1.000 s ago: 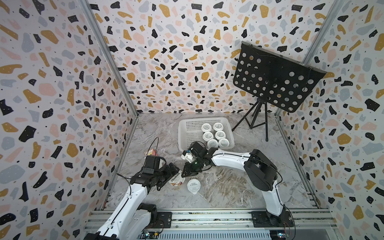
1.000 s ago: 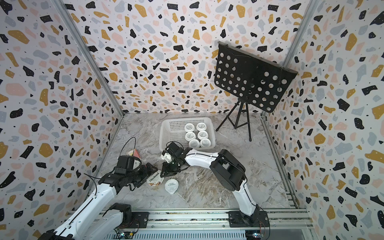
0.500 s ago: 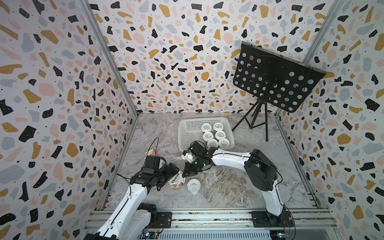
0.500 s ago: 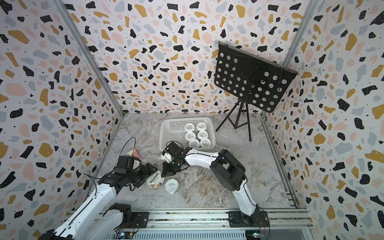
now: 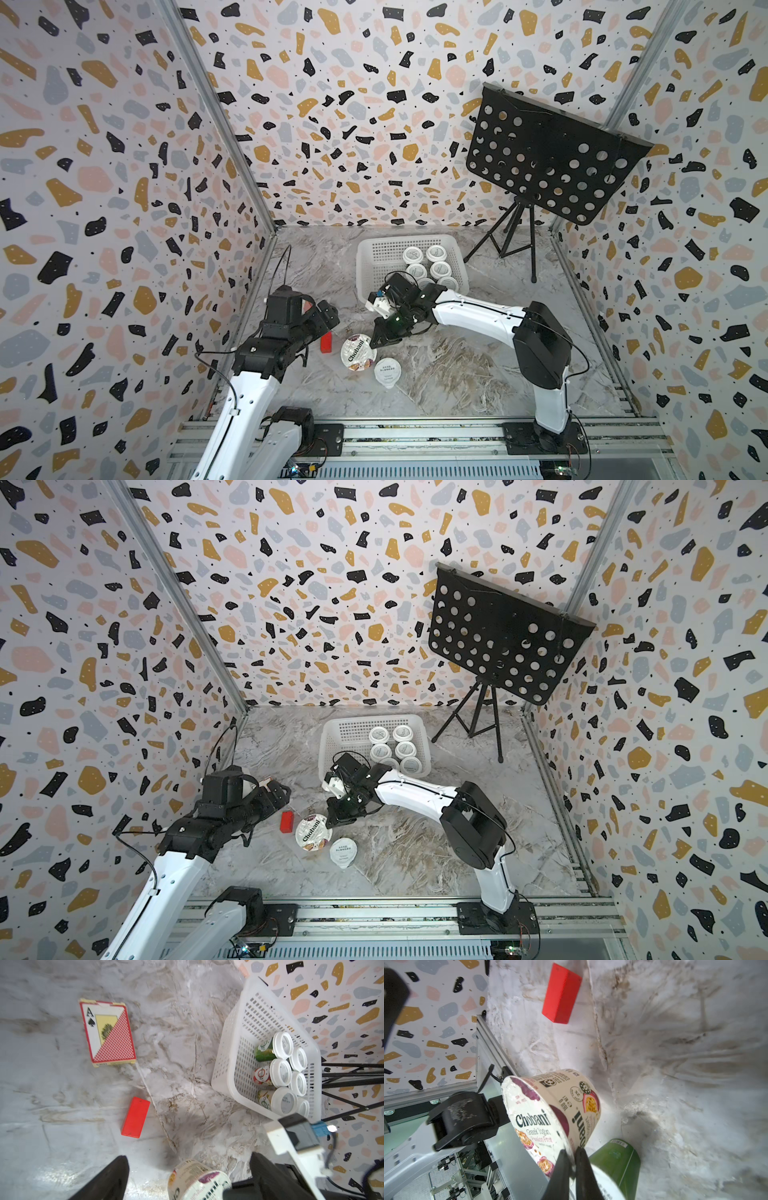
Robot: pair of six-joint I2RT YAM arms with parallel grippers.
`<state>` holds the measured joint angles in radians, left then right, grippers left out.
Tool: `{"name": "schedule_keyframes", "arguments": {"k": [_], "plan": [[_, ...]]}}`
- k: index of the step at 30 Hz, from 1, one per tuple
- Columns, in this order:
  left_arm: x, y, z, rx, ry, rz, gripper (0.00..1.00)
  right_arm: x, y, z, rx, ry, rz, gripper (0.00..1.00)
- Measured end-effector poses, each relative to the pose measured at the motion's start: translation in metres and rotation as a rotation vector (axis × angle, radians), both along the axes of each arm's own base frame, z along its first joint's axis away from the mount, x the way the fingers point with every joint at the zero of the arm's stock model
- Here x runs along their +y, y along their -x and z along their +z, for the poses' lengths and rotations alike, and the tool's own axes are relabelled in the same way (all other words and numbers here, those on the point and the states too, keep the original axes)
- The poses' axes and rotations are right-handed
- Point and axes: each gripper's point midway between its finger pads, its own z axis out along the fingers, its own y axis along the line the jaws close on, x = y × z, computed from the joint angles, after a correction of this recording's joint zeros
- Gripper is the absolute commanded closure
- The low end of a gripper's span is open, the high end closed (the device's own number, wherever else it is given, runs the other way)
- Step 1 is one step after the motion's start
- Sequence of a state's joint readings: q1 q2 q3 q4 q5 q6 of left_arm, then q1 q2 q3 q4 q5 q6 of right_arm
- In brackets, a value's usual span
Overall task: Put the yogurt in the basket
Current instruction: Pick up the yogurt from the center of the board, then place the yogurt in the basket.
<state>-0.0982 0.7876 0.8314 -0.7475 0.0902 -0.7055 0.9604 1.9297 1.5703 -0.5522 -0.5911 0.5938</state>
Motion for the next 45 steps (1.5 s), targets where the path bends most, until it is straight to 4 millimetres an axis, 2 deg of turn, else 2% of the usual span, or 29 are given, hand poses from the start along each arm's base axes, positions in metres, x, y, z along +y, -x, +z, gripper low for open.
{"name": "schedule_keyframes", "arguments": {"k": [2, 5, 9, 13, 16, 19, 24, 30, 33, 37, 45], "plan": [[0.006, -0.004, 0.005, -0.001, -0.025, 0.015, 0.05, -0.003, -0.009, 0.024, -0.036, -0.033, -0.007, 0.91], [0.009, -0.011, 0.006, 0.013, -0.044, 0.024, 0.06, -0.014, -0.032, 0.059, -0.098, -0.079, -0.045, 0.90], [0.011, -0.017, -0.005, 0.063, -0.063, 0.026, 0.07, -0.039, -0.081, 0.099, -0.196, -0.114, -0.137, 0.89], [0.008, -0.025, -0.020, 0.119, -0.062, 0.012, 0.09, -0.061, -0.129, 0.127, -0.293, -0.129, -0.220, 0.90], [0.004, -0.034, -0.032, 0.154, -0.052, -0.003, 0.10, -0.066, -0.164, 0.135, -0.348, -0.128, -0.261, 0.90], [-0.002, -0.043, -0.044, 0.187, -0.056, -0.021, 0.10, -0.064, -0.193, 0.123, -0.367, -0.109, -0.282, 0.90], [-0.017, -0.057, -0.056, 0.213, -0.060, -0.064, 0.10, -0.054, -0.231, 0.074, -0.340, -0.043, -0.296, 0.91], [-0.022, -0.063, -0.060, 0.221, -0.049, -0.078, 0.10, -0.047, -0.246, 0.012, -0.275, 0.043, -0.292, 0.92], [-0.022, -0.063, -0.060, 0.218, -0.047, -0.080, 0.10, -0.047, -0.249, -0.008, -0.256, 0.076, -0.294, 0.92], [-0.023, -0.063, -0.060, 0.217, -0.044, -0.082, 0.10, -0.047, -0.252, -0.017, -0.256, 0.093, -0.299, 0.92], [-0.023, -0.064, -0.060, 0.215, -0.043, -0.082, 0.09, -0.046, -0.257, -0.010, -0.278, 0.080, -0.308, 0.91]]}}
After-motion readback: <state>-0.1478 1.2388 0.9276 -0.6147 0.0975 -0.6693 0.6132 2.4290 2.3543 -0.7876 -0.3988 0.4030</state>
